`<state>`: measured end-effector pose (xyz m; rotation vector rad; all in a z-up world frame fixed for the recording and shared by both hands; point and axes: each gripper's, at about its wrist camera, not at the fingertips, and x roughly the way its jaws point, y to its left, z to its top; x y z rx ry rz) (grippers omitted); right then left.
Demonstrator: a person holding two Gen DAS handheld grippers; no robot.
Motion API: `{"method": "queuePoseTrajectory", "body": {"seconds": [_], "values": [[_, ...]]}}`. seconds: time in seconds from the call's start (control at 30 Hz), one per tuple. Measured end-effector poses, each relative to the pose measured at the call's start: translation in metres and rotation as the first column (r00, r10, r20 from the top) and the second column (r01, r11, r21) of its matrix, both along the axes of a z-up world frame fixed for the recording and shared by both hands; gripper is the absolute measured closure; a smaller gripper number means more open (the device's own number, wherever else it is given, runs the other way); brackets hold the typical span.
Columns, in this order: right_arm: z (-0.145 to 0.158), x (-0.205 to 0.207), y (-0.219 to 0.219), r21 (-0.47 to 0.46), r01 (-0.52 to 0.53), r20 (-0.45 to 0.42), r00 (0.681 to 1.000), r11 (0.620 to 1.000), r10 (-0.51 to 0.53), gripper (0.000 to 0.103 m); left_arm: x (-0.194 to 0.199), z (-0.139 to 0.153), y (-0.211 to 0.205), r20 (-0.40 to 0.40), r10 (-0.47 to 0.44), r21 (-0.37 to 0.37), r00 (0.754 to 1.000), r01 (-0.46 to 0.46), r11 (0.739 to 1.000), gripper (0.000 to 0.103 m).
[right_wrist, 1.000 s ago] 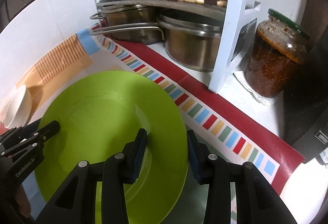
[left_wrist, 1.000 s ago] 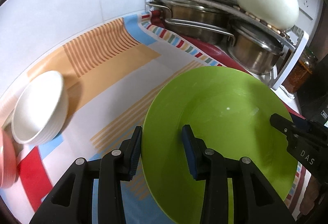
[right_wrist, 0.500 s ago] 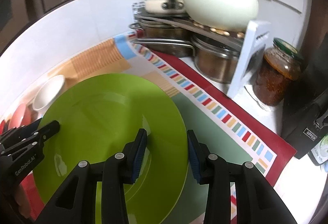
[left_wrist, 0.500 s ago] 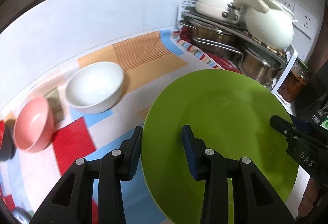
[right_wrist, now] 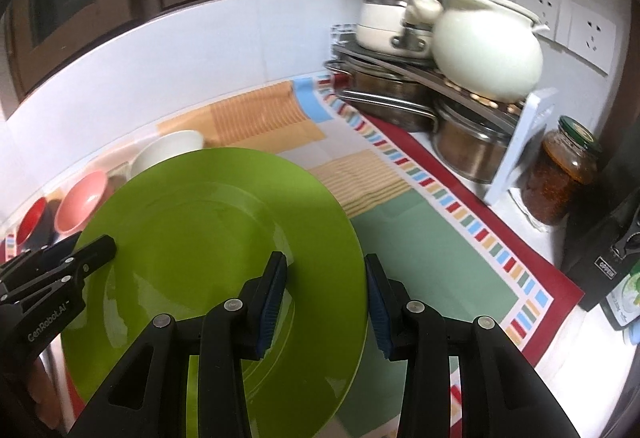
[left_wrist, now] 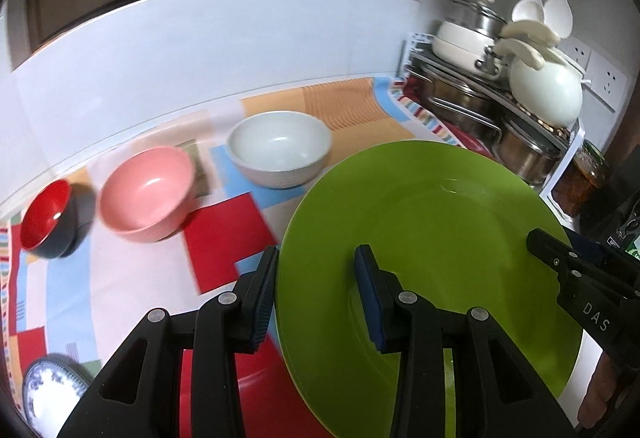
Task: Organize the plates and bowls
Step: 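Lift the green plate and carry it toward the blue-and-white plates, then lower the green plate onto the stacked blue-and-white plates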
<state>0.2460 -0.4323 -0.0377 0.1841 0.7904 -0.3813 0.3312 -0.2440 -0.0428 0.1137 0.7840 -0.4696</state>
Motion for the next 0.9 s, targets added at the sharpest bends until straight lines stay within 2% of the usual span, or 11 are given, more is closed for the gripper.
{"method": "queuePoseTrajectory", "body": {"seconds": [0.53, 0.9], "values": [[0.005, -0.001, 0.098, -0.006, -0.145, 0.016, 0.989, 0.989, 0.145, 0.063, -0.023, 0.002, 0.112, -0.005, 0.144, -0.005, 0.99, -0.144, 0.99, 0.065], [0.003, 0.002, 0.175, -0.006, -0.272, 0.014, 0.962, 0.962, 0.272, 0.063, -0.042, -0.003, 0.198, -0.016, 0.268, -0.002, 0.963, -0.268, 0.963, 0.065]]}}
